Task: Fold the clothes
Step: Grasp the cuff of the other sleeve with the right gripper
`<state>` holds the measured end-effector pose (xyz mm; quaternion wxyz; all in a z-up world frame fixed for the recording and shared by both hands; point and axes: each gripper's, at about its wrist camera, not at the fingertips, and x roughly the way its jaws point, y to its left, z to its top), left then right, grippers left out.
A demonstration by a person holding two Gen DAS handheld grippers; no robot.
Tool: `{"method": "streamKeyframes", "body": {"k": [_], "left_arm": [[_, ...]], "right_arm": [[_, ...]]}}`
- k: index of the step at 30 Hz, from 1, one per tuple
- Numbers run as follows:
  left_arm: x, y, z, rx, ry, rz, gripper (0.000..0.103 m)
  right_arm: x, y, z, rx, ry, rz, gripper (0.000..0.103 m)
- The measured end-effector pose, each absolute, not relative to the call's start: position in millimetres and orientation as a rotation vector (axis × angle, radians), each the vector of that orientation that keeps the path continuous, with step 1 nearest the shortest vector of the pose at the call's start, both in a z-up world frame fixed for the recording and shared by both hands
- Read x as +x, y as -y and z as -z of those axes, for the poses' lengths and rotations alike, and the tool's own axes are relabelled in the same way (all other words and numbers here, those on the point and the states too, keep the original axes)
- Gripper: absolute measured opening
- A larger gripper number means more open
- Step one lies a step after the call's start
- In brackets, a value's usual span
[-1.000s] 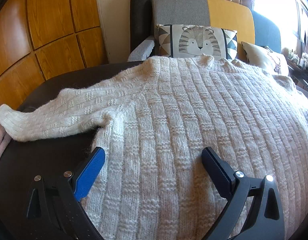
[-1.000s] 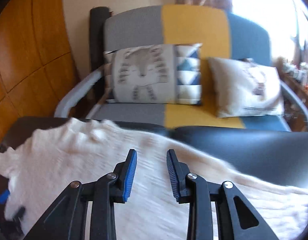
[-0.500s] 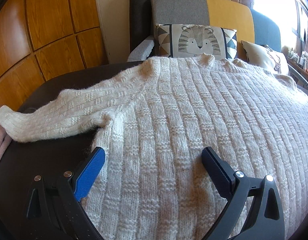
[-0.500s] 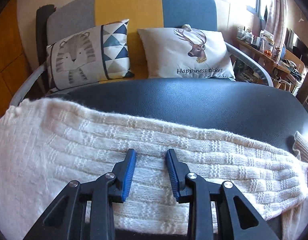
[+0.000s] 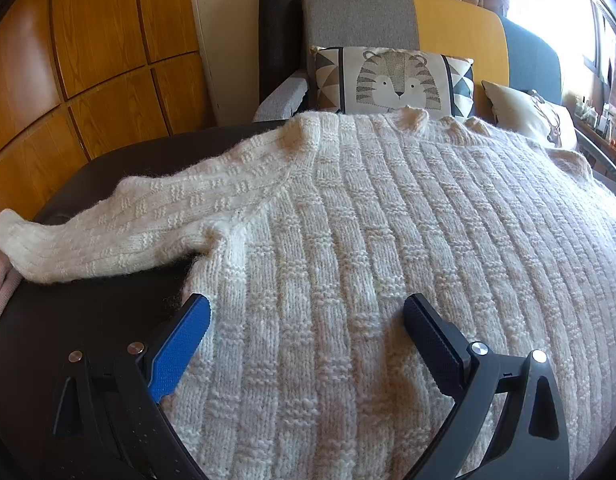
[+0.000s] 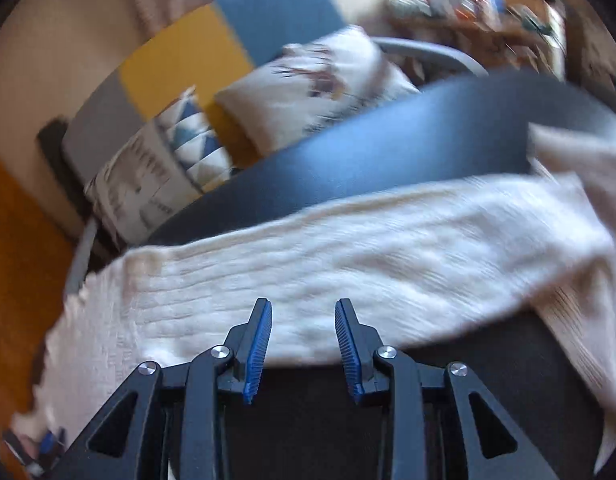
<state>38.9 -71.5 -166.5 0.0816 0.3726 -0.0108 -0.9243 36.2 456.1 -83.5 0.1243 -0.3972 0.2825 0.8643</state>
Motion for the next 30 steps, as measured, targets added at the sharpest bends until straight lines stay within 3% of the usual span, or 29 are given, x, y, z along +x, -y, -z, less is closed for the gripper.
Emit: {"method": "streamKeyframes", "body": {"k": [8,15,23,26,30], "left_arm": [[37.9,72.1,166.7,1.114,0.035,2.762,0.100],[38.5,71.1,166.8,1.109,0.054,2.759,0.099],[38.7,71.1,167.0,1.109,0.056,2.760,0.099],[38.7,70.8,167.1,1.110,0.055,2.760,0.100],[38.6,71.0,167.2,1.110,0.052,2.762,0.100]], "right_arm": [[113.0,-534.5,88.2,-0.956,-1.167,-2.263,0.033],[128.3,-566.1,107.0,-0.883,-1.392,-2.122,0.033],[118.2,-584.7,117.4,-0.791,-1.395,-2.057,0.033],[116.6,-585.0,119.2,-0.758,-1.371,-2.060,0.019],[114.8,-582.0,112.5,-0.740,-1.337,-2.075,0.011]]}}
